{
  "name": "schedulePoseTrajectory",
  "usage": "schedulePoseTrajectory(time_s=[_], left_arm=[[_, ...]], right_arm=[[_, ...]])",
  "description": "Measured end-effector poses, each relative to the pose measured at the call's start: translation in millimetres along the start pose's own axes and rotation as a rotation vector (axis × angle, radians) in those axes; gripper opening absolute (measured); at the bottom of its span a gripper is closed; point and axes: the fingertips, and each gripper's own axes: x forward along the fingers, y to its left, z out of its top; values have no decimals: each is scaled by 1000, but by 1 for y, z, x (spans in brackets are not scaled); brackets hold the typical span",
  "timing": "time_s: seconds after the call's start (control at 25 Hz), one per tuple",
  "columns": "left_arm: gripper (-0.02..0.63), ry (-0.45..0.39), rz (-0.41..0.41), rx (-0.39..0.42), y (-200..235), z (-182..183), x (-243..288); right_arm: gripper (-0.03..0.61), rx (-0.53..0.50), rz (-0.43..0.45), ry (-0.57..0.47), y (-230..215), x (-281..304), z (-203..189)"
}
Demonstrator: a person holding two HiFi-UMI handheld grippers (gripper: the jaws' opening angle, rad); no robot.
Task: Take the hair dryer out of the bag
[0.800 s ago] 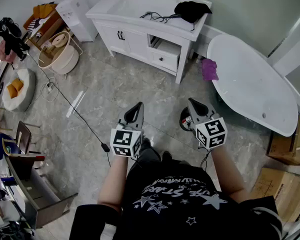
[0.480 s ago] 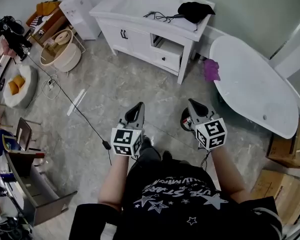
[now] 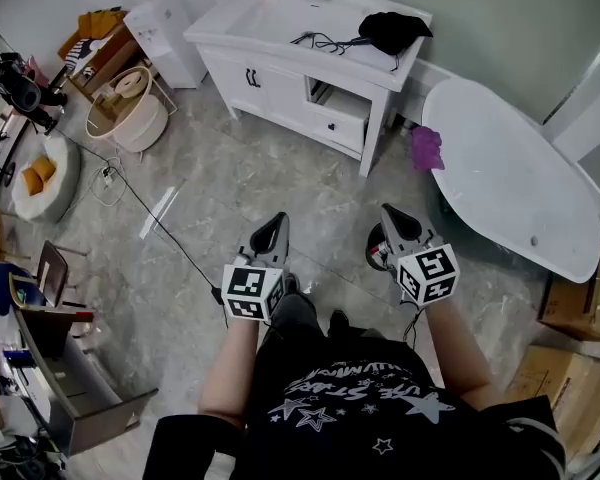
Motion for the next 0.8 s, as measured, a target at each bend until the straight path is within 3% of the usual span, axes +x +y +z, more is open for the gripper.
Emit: schedulePoseTrajectory(time_s=[0.28,0.48,0.68,0.8], left_arm=[[12,7,-3,-25,34,-9,16],[12,-4,-55,-15,75,-2,42],[12,-16,-119,-79,135,15,84],[12,-15,-169,-59,165,29,111]], right_arm=[[6,16,-40,43,-7,28,-13],[6,39,-95,54,-13,71,-7],[6,49,-150,65,-16,130,10],[6,54,-189,65,-23,164,25]])
